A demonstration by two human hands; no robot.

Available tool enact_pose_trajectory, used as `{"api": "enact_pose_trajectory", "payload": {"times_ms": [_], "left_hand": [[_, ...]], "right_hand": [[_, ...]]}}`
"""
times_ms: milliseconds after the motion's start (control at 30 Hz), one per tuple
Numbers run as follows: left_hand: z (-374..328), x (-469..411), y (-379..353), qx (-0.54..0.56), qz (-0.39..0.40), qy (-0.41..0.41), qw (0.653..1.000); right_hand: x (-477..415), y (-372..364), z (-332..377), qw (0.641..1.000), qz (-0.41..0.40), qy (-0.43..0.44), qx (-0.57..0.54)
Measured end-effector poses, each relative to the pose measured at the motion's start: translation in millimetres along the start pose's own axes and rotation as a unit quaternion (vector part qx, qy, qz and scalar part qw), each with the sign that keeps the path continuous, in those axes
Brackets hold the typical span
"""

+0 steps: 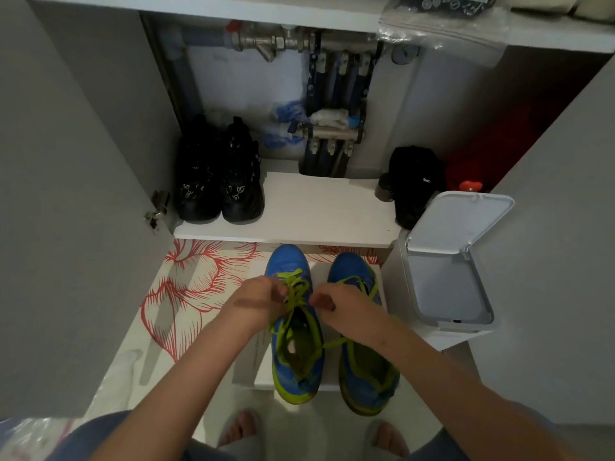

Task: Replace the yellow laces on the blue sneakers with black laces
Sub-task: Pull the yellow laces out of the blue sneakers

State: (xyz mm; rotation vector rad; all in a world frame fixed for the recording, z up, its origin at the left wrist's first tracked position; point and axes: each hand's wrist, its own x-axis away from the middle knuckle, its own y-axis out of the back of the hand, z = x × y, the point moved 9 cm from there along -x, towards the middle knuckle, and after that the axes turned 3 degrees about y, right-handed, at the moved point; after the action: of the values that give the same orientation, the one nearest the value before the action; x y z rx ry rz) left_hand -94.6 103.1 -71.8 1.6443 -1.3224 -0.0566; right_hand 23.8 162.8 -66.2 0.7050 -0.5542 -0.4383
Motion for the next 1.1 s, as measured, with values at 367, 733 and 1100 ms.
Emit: {"api": "enact_pose_trajectory", "payload": {"times_ms": [367, 733, 1100], "left_hand": [[-8, -5, -9, -0.134, 0.030, -0.046, 0.989], [8, -13, -20, -0.022, 0.112, 0.001, 0.993], [-5, -29, -22, -0.111, 0.034, -0.005, 0.993]], "right_hand": [[-21, -17, 29, 0.983, -0.023, 0.105, 0.149], [-30, -4, 8, 0.998, -0.018, 0.059, 0.025], [-38, -11, -1, 0.994, -0.039, -0.018, -0.101]]}}
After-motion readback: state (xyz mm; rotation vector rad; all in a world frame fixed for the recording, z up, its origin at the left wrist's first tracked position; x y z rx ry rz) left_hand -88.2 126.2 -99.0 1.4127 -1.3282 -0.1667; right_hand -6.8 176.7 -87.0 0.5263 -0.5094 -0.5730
